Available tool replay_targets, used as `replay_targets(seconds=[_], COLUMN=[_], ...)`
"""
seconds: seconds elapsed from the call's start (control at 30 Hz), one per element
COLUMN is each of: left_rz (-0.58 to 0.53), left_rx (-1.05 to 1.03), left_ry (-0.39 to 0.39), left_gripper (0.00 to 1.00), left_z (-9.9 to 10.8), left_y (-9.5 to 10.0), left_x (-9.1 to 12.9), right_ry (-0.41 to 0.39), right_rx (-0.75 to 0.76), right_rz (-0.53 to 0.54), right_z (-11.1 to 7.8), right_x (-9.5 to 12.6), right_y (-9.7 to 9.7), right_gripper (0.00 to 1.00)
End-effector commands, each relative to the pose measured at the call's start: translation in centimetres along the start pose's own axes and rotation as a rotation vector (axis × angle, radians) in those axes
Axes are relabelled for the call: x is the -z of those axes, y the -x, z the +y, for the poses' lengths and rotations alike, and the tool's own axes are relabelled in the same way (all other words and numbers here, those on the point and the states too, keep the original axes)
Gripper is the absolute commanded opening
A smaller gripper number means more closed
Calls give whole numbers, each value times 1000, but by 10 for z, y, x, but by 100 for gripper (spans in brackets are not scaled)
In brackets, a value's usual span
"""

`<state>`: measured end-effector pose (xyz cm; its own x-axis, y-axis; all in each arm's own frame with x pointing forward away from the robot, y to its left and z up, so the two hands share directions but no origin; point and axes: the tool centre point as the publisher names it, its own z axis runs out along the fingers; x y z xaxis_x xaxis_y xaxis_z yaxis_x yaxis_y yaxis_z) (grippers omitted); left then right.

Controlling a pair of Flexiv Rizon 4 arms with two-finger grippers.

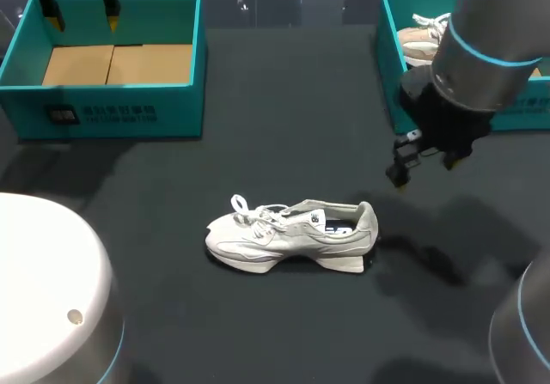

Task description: Take the shoe out of the shoebox, open the shoe tongue, remove and reinsert the insole, then place the shoe into the shoebox

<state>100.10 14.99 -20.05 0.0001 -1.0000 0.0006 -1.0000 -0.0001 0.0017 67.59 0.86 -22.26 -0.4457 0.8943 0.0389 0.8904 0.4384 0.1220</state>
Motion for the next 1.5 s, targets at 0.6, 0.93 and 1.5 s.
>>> replay_targets(seconds=[0.6,0.93,1.5], left_rz=[0,0,0], left_rx=[0,0,0], left_ry=[-1,-1,-1], left_gripper=[100,100,100], left_z=[0,0,0], left_y=[0,0,0], left_x=[0,0,0], right_ry=[420,536,698], right_rx=[408,458,562], right_rz=[572,564,560], right_z=[-12,-18,-37], right_x=[-28,-45,-75], right_y=[40,55,70], right_gripper=[100,100,100])
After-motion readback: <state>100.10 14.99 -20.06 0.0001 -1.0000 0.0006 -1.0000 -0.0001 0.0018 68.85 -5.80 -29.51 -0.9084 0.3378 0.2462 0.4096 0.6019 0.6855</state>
